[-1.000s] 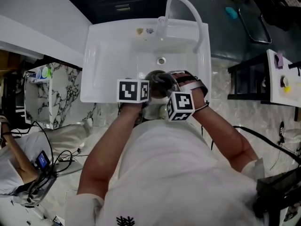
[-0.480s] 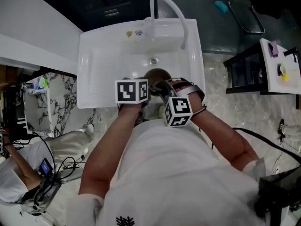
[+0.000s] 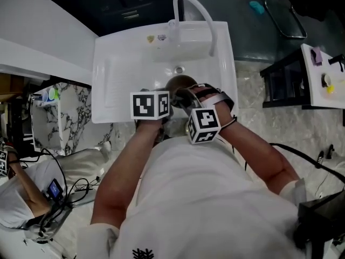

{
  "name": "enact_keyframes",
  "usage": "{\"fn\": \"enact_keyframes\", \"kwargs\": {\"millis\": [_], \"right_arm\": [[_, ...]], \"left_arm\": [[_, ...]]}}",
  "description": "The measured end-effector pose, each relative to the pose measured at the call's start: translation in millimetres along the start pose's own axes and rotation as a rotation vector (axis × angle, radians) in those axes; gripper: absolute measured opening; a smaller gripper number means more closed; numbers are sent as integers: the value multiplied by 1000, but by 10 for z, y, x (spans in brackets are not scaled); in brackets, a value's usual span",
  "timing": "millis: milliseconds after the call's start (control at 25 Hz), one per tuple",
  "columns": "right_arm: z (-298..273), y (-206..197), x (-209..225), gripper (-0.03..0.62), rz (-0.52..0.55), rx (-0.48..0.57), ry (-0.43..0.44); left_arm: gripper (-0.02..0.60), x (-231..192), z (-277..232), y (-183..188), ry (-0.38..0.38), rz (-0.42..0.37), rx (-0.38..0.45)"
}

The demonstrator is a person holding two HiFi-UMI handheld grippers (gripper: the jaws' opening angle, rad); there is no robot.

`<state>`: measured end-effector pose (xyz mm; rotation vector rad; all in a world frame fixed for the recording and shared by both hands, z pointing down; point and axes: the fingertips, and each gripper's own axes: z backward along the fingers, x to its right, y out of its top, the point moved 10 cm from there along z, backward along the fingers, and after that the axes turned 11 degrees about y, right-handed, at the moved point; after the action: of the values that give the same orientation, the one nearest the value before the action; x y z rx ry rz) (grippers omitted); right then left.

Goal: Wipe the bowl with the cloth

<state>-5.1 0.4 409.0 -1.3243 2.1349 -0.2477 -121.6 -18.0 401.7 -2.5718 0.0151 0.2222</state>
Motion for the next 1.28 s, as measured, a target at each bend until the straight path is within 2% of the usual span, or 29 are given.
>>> {"fn": "enact_keyframes", "kwargs": {"millis": [200, 440, 600, 840, 1040, 1280], "right_arm": [[-22, 34, 80, 43, -1, -16, -40], [-9, -28, 157, 43, -21, -44, -115], [28, -110, 203, 43, -29, -94, -138], [-76, -227, 95, 43, -65, -161, -61], [-156, -213, 11, 43, -78, -152, 10], [-203, -138, 16, 43, -39, -119, 47]], "left_arm": [[26, -22, 2, -12, 6, -6, -4], [18, 36, -74, -41, 17, -53, -29], [18, 36, -94, -34, 26, -62, -27], [20, 7, -107, 37, 54, -66, -10], [20, 0, -119, 65, 62, -76, -1], [20, 22, -127, 118, 50, -90, -1]]}}
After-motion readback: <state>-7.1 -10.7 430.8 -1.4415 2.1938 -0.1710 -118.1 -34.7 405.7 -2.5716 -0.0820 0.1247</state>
